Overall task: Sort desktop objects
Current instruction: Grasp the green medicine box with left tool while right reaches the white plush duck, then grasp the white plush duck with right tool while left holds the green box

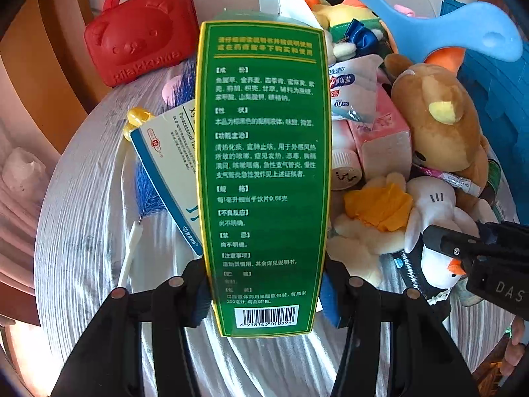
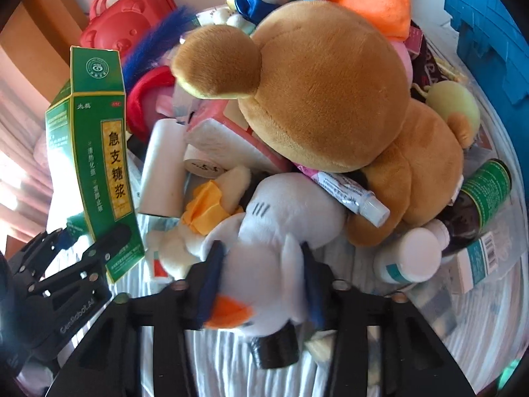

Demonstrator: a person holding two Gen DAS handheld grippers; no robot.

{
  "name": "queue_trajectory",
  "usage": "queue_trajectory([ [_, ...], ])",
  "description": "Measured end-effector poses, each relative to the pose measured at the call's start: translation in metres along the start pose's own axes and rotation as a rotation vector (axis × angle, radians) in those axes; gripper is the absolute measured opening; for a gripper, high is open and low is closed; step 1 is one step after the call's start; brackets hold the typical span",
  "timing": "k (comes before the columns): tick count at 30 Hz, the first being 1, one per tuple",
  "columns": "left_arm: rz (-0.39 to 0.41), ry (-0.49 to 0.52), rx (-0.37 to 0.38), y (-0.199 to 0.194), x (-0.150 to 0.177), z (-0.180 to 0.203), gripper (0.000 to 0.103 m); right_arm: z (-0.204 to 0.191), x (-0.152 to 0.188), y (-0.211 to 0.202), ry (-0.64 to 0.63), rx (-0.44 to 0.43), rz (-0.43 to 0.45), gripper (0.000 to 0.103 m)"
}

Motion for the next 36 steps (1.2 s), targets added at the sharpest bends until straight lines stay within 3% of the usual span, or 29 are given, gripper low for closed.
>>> queue_trajectory([
  [5,0.055,0.012,0.011,-0.022,-0.006,0.014,0.052,0.003,0.01,-0.02,-0.012,-0.017,0.02,0.035],
  [14,0.14,0.027,0.032,-0.064,-0.011,0.026,0.052,-0.011,0.0,-0.084,-0.062,-0.039,0.173,0.034],
  [16,0.162,0.03,0.032,-0.073,-0.014,0.028,0.052,-0.005,0.003,-0.101,-0.085,-0.035,0.221,0.025],
  [17,0.17,0.03,0.031,-0.071,-0.022,0.023,0.052,-0.008,0.001,-0.111,-0.103,-0.029,0.253,0.018],
  [18,0.179,0.031,0.031,-0.075,-0.023,0.024,0.052,-0.014,0.001,-0.115,-0.113,-0.026,0.277,0.004],
  [21,0.182,0.031,0.029,-0.075,-0.026,0.024,0.052,-0.018,-0.006,-0.123,-0.135,-0.018,0.275,0.004],
  [26,0.119,0.025,0.011,-0.063,-0.009,0.023,0.052,-0.013,0.013,-0.099,-0.156,-0.004,0.156,0.008],
  [29,0.041,0.028,0.014,-0.044,0.009,0.022,0.052,-0.008,0.025,-0.078,-0.164,0.016,0.086,0.019],
  [31,-0.013,0.044,0.011,-0.032,0.023,0.025,0.052,-0.006,0.03,-0.062,-0.163,0.026,0.04,0.045],
  [33,-0.062,0.051,0.027,-0.02,0.034,0.029,0.052,-0.006,0.033,-0.052,-0.163,0.035,0.013,0.06],
  [36,-0.102,0.055,0.047,-0.007,0.04,0.035,0.052,-0.006,0.036,-0.036,-0.162,0.065,-0.029,0.06],
])
Point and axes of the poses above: each gripper's, at about its wrist camera, not at the fingertips, and y roughly the way its jaws point, z to its right, x to its underside, the point moved 3 cm from there along y, roughly the way its jaws point, and after that the axes turned 3 degrees about -z, right-handed, at the moved point
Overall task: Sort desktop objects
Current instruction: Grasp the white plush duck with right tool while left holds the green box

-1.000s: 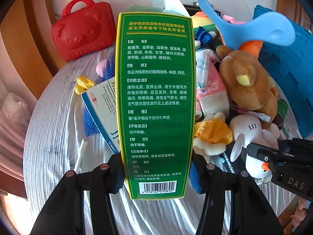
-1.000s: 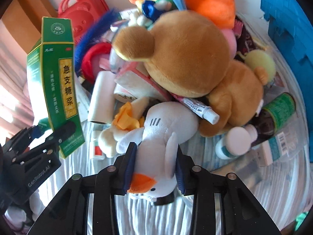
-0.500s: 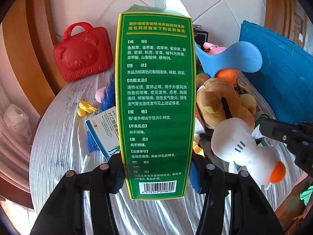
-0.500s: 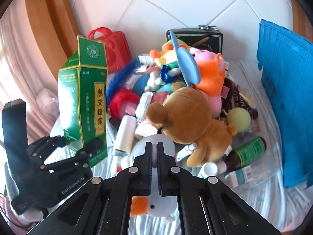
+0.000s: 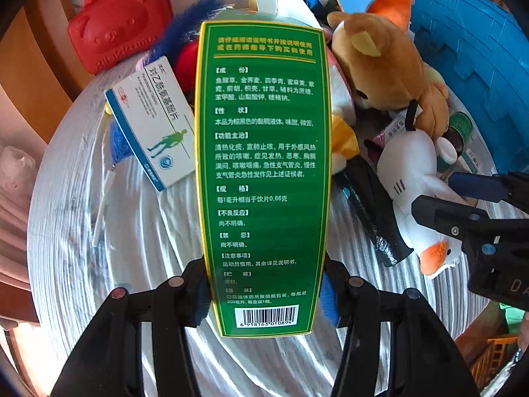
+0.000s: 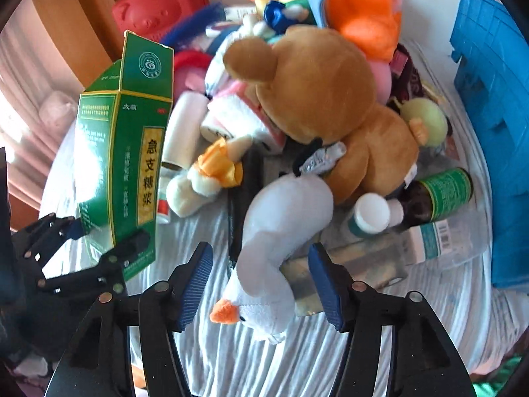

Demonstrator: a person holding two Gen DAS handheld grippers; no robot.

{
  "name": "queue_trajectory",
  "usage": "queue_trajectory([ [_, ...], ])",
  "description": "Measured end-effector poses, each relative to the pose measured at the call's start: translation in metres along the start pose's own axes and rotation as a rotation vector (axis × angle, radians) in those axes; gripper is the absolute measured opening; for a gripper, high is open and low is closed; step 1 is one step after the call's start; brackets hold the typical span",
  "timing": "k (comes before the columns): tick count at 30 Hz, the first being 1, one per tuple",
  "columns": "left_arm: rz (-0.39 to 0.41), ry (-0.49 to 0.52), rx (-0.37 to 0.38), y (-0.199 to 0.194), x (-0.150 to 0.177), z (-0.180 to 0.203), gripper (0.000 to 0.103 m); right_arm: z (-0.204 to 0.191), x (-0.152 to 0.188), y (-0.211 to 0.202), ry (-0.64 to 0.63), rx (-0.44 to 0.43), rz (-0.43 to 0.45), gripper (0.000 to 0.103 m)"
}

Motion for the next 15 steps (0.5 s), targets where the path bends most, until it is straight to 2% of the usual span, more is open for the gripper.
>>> queue_trajectory([
  [5,-0.019,0.007,0.015,0.009,-0.003,0.005,0.052,-0.005,0.0,0.019,-0.023,0.022,-0.03,0.057],
  [6,-0.019,0.008,0.017,0.009,-0.004,0.006,0.052,-0.004,0.0,0.024,-0.028,0.037,-0.034,0.042],
  [7,-0.016,0.011,0.017,0.008,-0.005,0.006,0.052,-0.001,-0.001,0.03,-0.018,0.059,-0.041,0.039],
  [9,-0.001,0.016,0.018,0.003,-0.007,0.007,0.052,0.004,-0.001,0.031,0.008,0.037,-0.032,0.035],
  [12,0.036,0.021,0.013,-0.009,-0.013,0.007,0.052,0.006,-0.001,0.007,0.015,-0.016,0.031,0.034],
  [15,0.104,0.021,0.01,-0.033,-0.024,0.01,0.052,0.003,-0.007,-0.03,-0.016,-0.027,0.133,0.034],
])
Point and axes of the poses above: each gripper's, at about its wrist camera, not at the fingertips, and y roughly the way its jaws point, z to its right, x to its underside, the point moved 3 cm from there along y, roughly the way its jaws point, and after that the axes turned 3 degrees about -z, right-handed, at the moved point
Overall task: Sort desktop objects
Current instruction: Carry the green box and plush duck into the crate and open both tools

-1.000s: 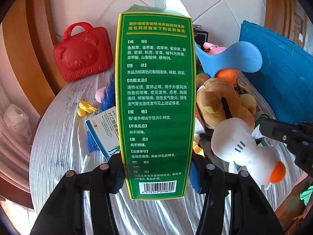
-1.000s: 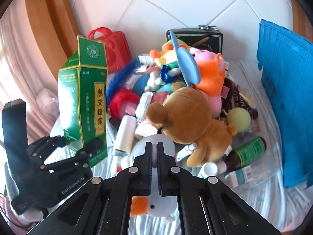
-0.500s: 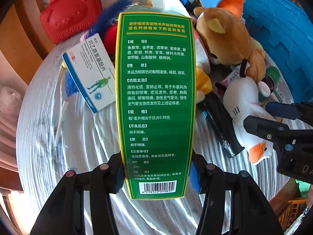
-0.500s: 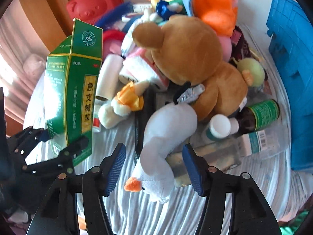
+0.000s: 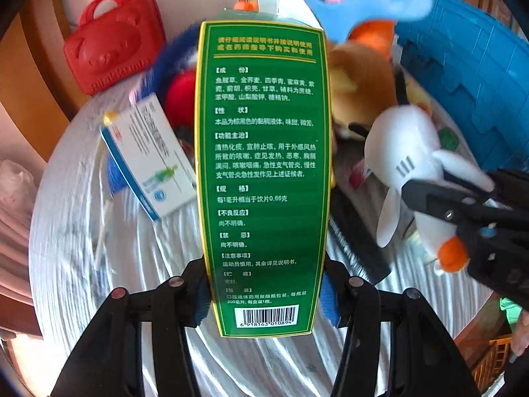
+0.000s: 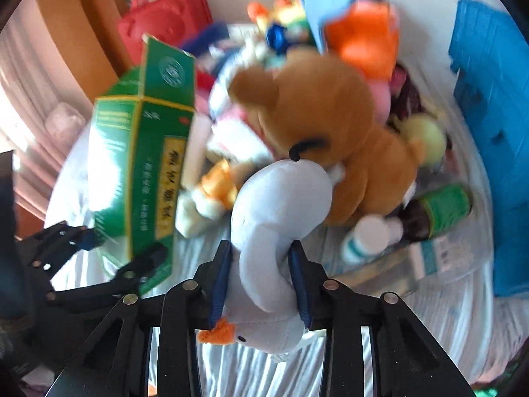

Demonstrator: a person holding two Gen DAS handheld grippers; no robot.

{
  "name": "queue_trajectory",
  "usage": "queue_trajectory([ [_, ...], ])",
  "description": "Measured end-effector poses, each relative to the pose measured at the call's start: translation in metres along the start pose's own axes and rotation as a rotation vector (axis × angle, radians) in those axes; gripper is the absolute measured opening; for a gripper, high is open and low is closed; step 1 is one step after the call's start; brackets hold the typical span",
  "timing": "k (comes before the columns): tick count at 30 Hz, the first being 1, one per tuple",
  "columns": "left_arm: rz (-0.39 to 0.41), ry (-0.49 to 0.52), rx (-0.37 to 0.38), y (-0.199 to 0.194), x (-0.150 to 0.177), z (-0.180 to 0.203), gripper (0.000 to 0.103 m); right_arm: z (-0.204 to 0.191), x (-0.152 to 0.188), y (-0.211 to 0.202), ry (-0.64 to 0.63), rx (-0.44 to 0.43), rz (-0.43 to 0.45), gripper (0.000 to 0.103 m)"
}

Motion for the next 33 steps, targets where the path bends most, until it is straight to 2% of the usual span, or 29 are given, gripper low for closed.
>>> queue_trajectory([
  [4,0.121,0.01,0.001,-0.039,-0.025,0.009,0.052,0.002,-0.02,-0.061,-0.027,-0.012,0.17,0.034],
  [8,0.24,0.032,0.012,-0.078,-0.051,0.028,0.052,0.01,-0.04,-0.122,-0.042,0.034,0.353,0.034],
  [13,0.364,0.059,0.026,-0.117,-0.088,0.07,0.052,0.036,-0.061,-0.187,-0.044,0.127,0.541,0.034],
  [18,0.475,0.09,0.061,-0.153,-0.125,0.134,0.052,0.085,-0.068,-0.245,-0.026,0.227,0.675,0.034],
  [22,0.533,0.133,0.098,-0.176,-0.154,0.211,0.052,0.141,-0.064,-0.284,0.01,0.295,0.742,0.034],
  [27,0.564,0.16,0.148,-0.197,-0.19,0.306,0.052,0.23,-0.057,-0.323,0.071,0.38,0.776,0.034],
  [30,0.546,0.18,0.165,-0.2,-0.209,0.36,0.052,0.282,-0.05,-0.337,0.101,0.426,0.765,0.034],
  [33,0.496,0.195,0.174,-0.195,-0.217,0.414,0.053,0.328,-0.041,-0.34,0.128,0.447,0.732,0.034],
])
Point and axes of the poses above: each gripper's, at about its wrist camera, not at the fingertips, and y roughly the way its jaws point, z to its right, x to its underside, the point moved 3 cm from there along y, roughly the way its jaws point, and after that the axes turned 3 degrees about -z, right-handed, at the moved point
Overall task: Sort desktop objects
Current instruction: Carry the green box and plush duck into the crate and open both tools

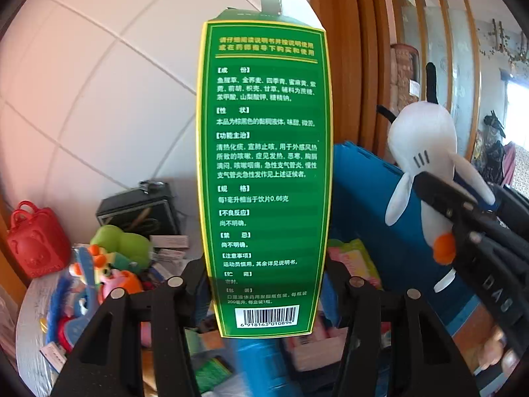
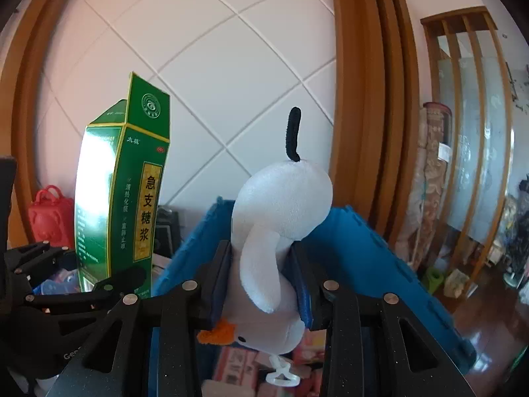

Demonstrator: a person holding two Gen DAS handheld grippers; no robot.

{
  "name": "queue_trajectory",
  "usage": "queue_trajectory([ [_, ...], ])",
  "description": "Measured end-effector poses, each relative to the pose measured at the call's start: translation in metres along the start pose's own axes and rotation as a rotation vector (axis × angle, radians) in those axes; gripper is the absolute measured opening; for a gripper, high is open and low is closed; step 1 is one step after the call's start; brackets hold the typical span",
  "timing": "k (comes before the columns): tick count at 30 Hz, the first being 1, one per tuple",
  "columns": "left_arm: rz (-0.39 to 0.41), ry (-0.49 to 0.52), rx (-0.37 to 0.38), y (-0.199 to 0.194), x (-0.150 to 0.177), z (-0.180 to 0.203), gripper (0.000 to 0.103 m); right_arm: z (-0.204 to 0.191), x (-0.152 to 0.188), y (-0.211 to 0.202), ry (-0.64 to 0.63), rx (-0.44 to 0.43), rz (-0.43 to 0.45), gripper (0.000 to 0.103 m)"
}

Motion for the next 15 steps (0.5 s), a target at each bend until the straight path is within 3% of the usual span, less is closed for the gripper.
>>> queue_trajectory([
  [5,-0.091,0.044,0.014,0.03,0.003,0.06,0.058,0.053,0.023,0.018,0.024,0.037,-0.064,0.034],
  [9,-0.113,0.062,0.014,0.041,0.003,0.089,0.062,0.073,0.041,0.034,0.04,0.043,-0.109,0.034],
  [11,-0.12,0.067,0.01,0.043,0.002,0.099,0.068,0.087,0.043,0.043,0.046,0.044,-0.123,0.035],
  [15,-0.12,0.065,-0.002,0.051,0.005,0.097,0.07,0.1,0.047,0.05,0.049,0.04,-0.134,0.035],
])
Point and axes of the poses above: each gripper's, at about its wrist camera, not at the fingertips, and y roughly the way its jaws point, z to its right, x to its underside, the point moved 3 cm from there along y, roughly the way its jaws point, and after that the axes turned 3 degrees about -z, right-handed, at the moved point
